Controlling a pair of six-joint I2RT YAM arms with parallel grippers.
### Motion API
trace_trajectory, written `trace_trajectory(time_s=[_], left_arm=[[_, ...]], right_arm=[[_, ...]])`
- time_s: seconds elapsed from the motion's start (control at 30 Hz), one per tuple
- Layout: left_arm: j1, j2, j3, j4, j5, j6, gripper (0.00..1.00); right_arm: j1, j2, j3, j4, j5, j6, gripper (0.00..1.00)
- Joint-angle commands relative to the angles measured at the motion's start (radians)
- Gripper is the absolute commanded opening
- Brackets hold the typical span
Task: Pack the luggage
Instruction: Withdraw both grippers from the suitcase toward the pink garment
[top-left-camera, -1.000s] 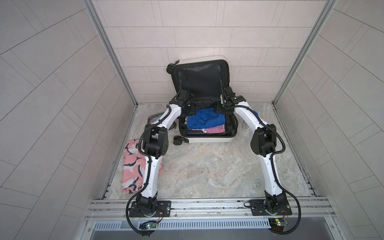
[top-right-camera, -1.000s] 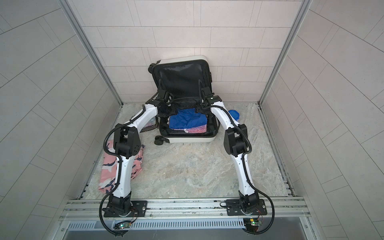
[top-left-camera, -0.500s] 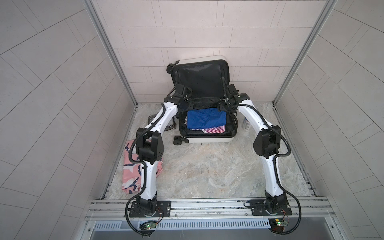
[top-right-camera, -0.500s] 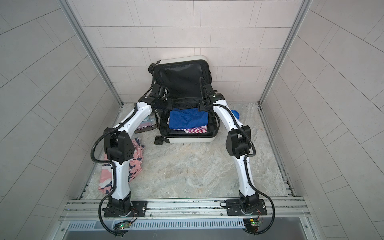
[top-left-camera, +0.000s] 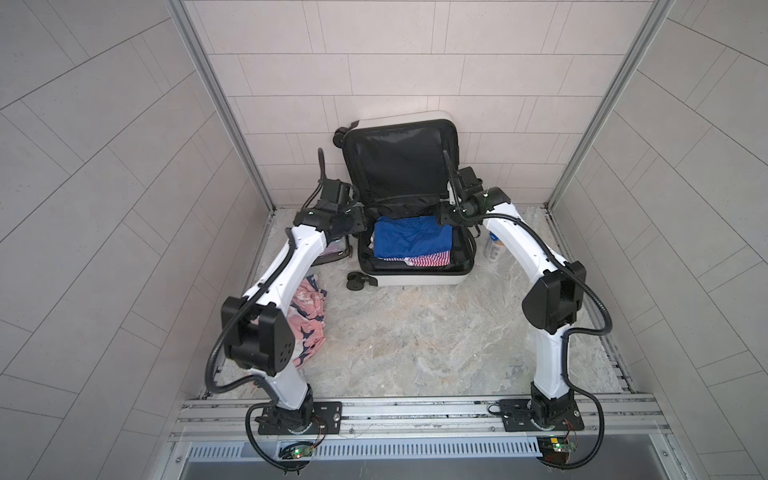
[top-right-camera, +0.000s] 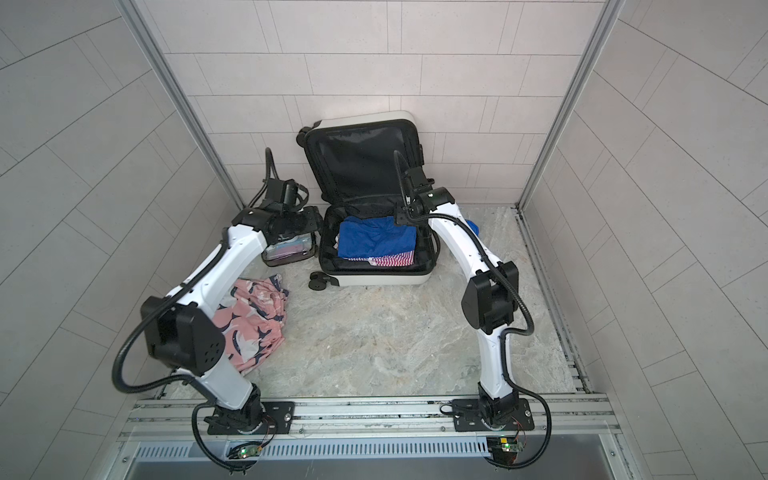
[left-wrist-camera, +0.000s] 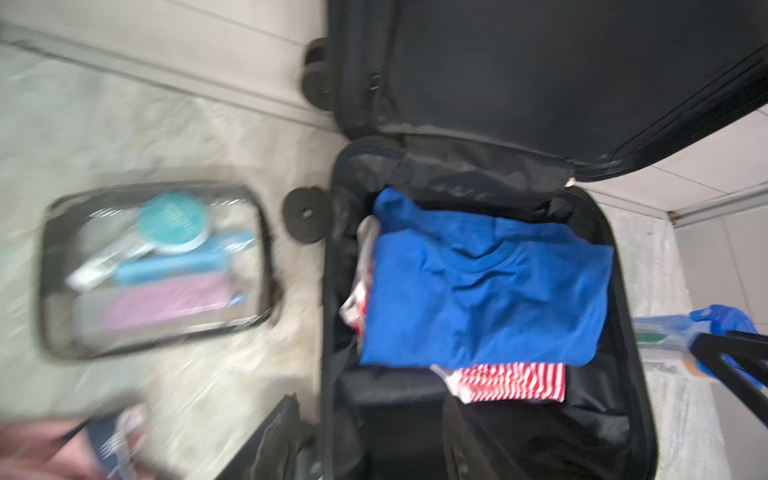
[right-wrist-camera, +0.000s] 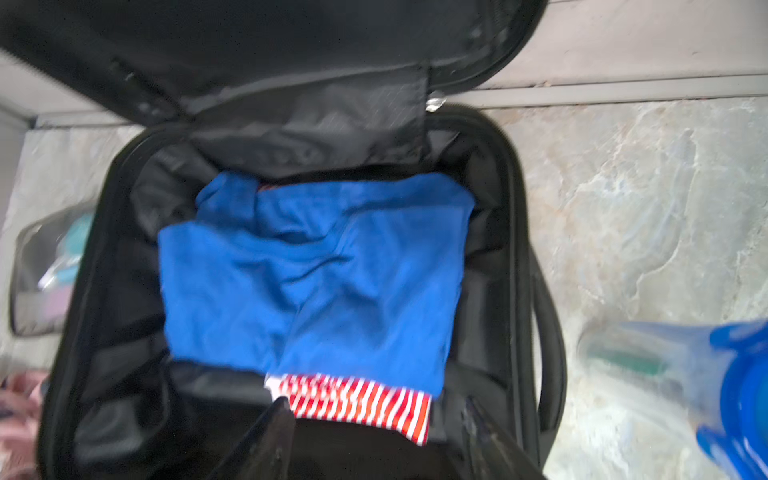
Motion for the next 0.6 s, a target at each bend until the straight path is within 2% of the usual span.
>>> trace_trajectory(time_s=[0.0,0.13,0.37,0.57], left_arm=[[0.022,-0.099,-0.132,0.002,-0.067,-0.032,0.61],[0.068,-0.23,-0.339,0.031,-0.049,-0.107,0.61],[0.089,-0.428,-0.654,0.024,-0.114,-0.176,0.62],[0.089,-0.541,-0.842,0.036,-0.186,-0.253,0.65]], right_arm=[[0.063,-0.128,-0.135,0.087,-0.018,-0.009,0.68],[0.162,-0.242,-0.325,0.167,-0.023,0.01,0.69],[0.394,-0.368,-0.634,0.296,0.001,0.086,0.71],[0.546,-0.384,-0.758,0.347,0.034,0.163,0.72]])
